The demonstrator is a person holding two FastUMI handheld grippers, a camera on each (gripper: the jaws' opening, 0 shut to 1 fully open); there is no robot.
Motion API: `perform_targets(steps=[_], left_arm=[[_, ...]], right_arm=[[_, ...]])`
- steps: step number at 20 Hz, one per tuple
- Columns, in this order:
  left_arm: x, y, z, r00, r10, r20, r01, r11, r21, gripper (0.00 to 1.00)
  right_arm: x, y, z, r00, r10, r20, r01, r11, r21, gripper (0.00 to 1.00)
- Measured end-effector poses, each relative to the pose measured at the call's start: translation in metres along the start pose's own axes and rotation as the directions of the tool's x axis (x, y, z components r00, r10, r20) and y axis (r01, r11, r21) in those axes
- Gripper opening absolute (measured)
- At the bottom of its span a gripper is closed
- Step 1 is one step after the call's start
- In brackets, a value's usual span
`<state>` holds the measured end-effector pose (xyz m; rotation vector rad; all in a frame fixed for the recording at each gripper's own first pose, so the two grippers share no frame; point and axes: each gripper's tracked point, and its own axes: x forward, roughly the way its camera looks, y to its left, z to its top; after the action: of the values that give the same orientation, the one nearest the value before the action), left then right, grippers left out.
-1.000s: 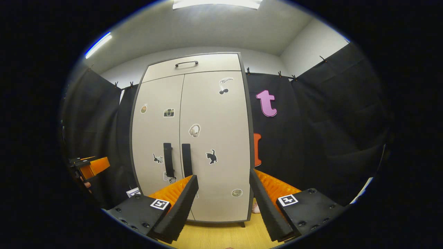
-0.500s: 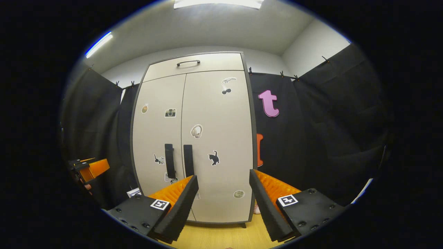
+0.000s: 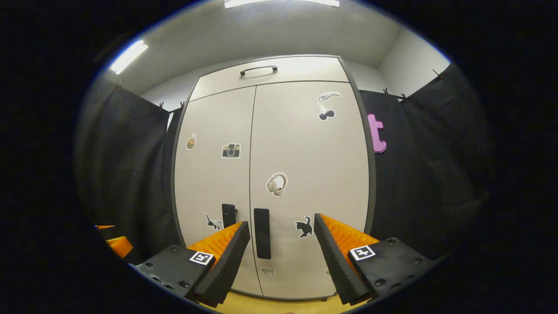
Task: Open the right door of the double-door shoe cabinet with the right hand, and open the left door with the left hand.
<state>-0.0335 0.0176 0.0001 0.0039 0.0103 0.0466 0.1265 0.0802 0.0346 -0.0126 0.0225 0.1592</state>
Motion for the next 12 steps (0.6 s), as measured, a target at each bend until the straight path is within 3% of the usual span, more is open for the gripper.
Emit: perform_targets(steps=[1,2,5,9,11,12], left_arm=[[-0.002,0.004,0.001,1.000,0.010,0.002,-0.010,1.000,0.008,0.94],[-0.002,0.007,0.001,1.000,0.022,0.005,-0.022,1.000,0.014,0.94],[-0.004,0.016,0.002,0.999,0.051,0.007,-0.051,0.999,0.017,0.94],[-0.007,0.026,-0.003,0.997,0.077,-0.003,-0.077,0.997,0.019,0.94],[-0.007,0.031,-0.007,0.996,0.091,-0.011,-0.091,0.996,0.024,0.94],[-0.007,0.034,-0.008,0.995,0.096,-0.012,-0.096,0.995,0.024,0.94]], right_arm=[[0.013,0.002,-0.003,1.000,-0.003,-0.002,0.003,1.000,-0.004,0.98],[0.024,0.007,-0.007,1.000,-0.003,-0.009,0.002,1.000,-0.007,0.93],[0.054,0.017,-0.033,0.998,0.009,-0.070,-0.009,1.000,-0.010,0.98],[0.082,0.016,-0.060,0.993,-0.029,-0.111,0.030,0.999,0.015,0.98],[0.089,0.016,-0.070,0.991,-0.034,-0.132,0.038,0.999,0.025,0.93],[0.092,0.016,-0.073,0.990,-0.036,-0.140,0.040,0.999,0.030,0.98]])
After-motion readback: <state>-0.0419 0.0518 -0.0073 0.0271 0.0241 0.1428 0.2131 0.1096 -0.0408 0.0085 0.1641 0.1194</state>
